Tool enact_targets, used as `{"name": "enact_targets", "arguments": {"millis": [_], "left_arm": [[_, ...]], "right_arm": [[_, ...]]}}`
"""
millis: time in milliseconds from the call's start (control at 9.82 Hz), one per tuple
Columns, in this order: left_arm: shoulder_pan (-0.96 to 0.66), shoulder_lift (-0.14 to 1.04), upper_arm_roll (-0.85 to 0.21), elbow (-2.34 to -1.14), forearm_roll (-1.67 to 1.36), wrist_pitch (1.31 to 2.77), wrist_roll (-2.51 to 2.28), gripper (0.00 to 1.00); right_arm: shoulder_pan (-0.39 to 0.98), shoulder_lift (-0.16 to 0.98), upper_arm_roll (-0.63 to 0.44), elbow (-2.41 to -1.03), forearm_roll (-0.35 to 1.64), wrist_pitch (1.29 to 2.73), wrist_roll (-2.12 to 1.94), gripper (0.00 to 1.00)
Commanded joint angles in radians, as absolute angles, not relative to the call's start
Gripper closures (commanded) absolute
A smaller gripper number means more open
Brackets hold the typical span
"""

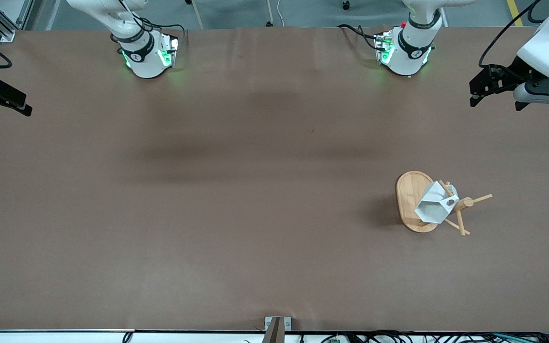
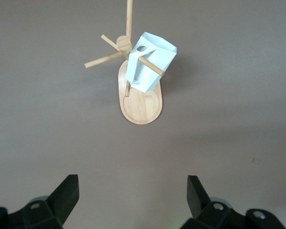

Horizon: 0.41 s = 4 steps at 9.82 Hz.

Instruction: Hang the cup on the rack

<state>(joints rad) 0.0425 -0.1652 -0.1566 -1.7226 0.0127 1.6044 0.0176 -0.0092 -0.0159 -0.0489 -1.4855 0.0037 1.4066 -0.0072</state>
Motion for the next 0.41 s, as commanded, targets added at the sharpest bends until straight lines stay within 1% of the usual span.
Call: {"name": "enact_targets", "arguments": {"millis": [0,305], "left_arm": [[0.032,-0.108,-0.153,-1.677,0.041,1.563,0.009,0.00],[0.032,-0.103,-0.155,-1.671,0.040,1.560,0.009,0.00]], "right_arm": [[-0.021,-0.028,-0.044,-1.494,0.024,1.411,-0.006,0.01],[-0.031,-0.028,-0.048,-1.496,0.051,1.414,-0.012,0.01]]}}
